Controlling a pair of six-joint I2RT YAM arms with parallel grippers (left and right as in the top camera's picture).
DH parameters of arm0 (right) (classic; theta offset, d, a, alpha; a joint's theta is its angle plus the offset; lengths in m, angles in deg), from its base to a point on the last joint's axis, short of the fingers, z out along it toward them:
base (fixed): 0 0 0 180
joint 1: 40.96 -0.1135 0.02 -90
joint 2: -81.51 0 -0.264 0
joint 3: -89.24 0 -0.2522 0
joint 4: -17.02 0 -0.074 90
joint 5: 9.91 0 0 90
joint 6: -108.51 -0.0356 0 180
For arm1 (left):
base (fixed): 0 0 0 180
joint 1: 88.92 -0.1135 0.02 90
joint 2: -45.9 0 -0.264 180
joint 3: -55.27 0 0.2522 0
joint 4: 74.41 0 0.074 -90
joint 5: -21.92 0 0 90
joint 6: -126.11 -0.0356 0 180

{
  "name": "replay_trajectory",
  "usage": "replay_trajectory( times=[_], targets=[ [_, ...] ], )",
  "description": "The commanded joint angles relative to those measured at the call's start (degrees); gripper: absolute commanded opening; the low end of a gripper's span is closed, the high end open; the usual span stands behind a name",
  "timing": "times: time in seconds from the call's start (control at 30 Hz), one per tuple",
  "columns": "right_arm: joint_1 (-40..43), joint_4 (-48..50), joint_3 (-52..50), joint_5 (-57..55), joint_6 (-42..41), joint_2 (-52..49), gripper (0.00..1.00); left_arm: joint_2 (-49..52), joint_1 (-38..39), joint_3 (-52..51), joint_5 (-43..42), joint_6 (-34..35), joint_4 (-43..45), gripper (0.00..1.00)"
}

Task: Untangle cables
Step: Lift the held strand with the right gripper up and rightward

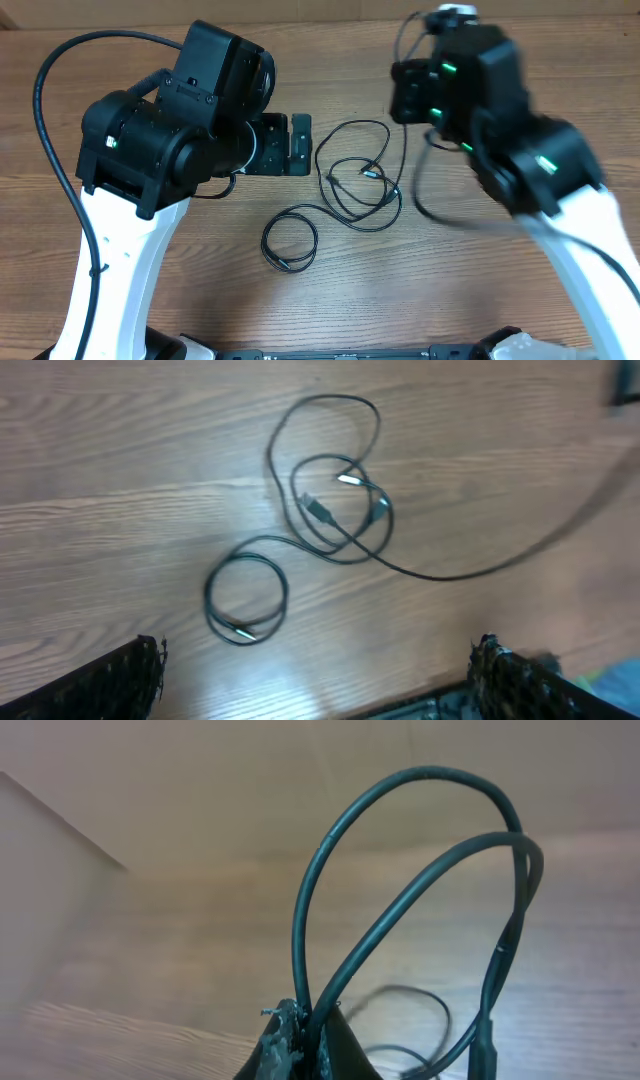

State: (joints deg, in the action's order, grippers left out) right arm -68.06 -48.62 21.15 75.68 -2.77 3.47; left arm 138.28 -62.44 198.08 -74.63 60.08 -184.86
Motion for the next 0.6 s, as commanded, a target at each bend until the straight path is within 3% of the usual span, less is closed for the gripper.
replay_trajectory(
  times=[0.0,0.17,0.23,0.37,0.57],
  targets=[
    [0.0,0.3,1.3,2.0,-1.9,6.7,0.04,1.4,-0.2,0.3,-9.0,-4.5,0.1,1.0],
    [0.0,0.1,1.3,3.3,-9.4,11.0,0.04,2.6,0.6,0.3,-26.4,-19.7,1.0,1.0],
    [0.0,0.1,1.3,7.0,-12.2,11.7,0.04,2.8,1.3,0.3,-30.7,-22.5,1.6,1.0],
    [0.0,-0.1,1.3,13.6,-14.3,11.7,0.04,2.8,2.7,0.3,-32.1,-22.7,2.7,1.0],
    [0.0,1.2,1.3,13.3,-23.6,11.6,0.04,2.8,5.9,0.3,-32.5,-22.8,2.3,1.0]
  ],
)
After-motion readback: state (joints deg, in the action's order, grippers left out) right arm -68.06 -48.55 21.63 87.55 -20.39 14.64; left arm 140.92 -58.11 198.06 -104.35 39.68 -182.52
